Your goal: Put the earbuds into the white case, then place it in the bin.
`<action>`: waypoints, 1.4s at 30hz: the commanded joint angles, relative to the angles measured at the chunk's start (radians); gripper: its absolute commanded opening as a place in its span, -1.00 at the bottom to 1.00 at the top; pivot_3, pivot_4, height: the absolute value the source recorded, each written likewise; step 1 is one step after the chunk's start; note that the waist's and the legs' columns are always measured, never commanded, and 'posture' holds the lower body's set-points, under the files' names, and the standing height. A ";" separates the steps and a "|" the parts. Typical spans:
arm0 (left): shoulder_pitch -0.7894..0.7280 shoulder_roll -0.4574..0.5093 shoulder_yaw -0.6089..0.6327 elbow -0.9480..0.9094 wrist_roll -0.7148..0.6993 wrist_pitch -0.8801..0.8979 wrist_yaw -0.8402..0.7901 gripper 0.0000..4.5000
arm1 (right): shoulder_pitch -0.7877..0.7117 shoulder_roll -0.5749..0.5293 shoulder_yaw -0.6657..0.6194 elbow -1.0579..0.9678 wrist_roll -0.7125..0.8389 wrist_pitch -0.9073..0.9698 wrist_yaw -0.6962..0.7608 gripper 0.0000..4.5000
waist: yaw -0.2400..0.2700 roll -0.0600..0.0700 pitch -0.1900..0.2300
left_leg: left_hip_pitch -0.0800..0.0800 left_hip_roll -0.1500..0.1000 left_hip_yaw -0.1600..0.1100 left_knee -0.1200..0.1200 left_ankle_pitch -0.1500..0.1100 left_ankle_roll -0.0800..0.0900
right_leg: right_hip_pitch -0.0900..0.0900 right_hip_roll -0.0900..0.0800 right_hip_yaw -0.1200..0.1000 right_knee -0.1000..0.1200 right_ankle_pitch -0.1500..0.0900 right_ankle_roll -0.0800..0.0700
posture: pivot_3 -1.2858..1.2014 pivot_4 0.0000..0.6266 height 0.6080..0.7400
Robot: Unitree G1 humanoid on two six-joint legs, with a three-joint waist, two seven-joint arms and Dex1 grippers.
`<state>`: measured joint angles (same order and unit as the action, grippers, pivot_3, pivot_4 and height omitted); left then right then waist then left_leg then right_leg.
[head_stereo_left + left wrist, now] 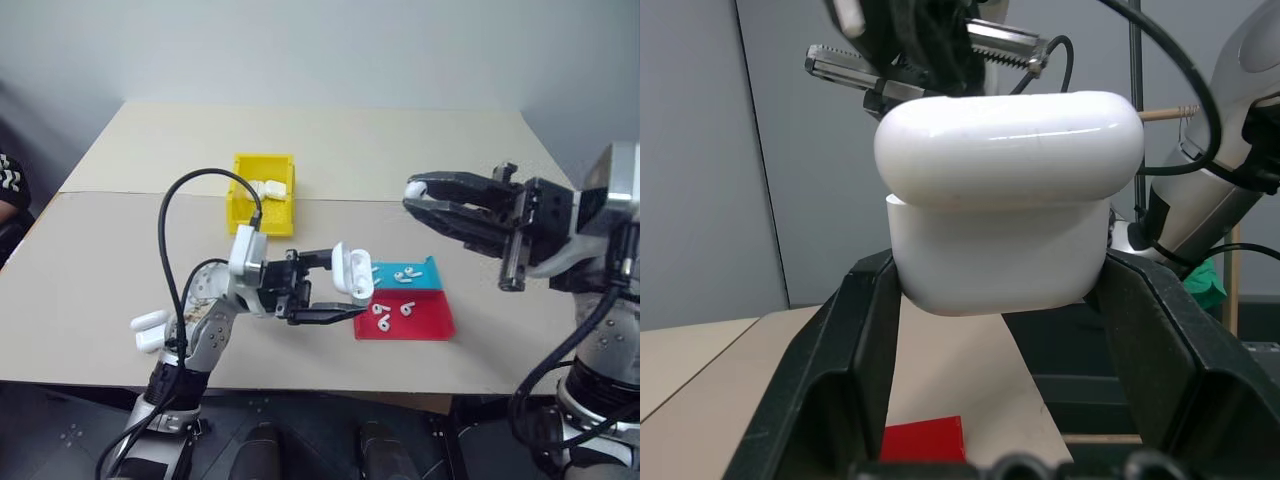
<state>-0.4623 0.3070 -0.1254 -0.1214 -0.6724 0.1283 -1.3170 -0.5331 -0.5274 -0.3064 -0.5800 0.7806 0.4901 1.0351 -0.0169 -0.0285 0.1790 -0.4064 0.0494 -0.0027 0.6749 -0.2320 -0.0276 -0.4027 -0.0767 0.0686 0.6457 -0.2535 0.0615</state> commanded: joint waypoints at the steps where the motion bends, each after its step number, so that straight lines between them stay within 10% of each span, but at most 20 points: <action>1: -0.030 -0.006 0.004 -0.011 0.009 -0.025 -0.008 0.20 | 0.010 0.020 0.024 -0.009 0.056 -0.060 0.009 -0.70 | -0.001 0.000 0.000 | 0.000 0.000 0.000 0.000 0.000 0.000 | 0.000 0.000 0.000 0.000 0.000 0.000 | 0.03 -0.52 1.00; 42: -0.035 0.027 0.003 -0.054 0.016 -0.018 0.009 0.20 | 0.068 -0.007 0.256 0.167 -0.157 -0.382 0.139 -0.70 | 0.001 0.000 0.000 | 0.000 0.000 0.000 0.000 0.000 0.000 | 0.000 0.000 0.000 0.000 0.000 0.000 | 0.03 -0.52 1.00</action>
<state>-0.4821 0.3433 -0.1260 -0.1432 -0.6467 0.1156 -1.3094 -0.4656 -0.5227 -0.0531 -0.4019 0.6324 0.1307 1.1754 -0.0160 -0.0284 0.1791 -0.4063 0.0494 -0.0027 0.6748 -0.2320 -0.0276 -0.4030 -0.0766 0.0687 0.6457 -0.2536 0.0616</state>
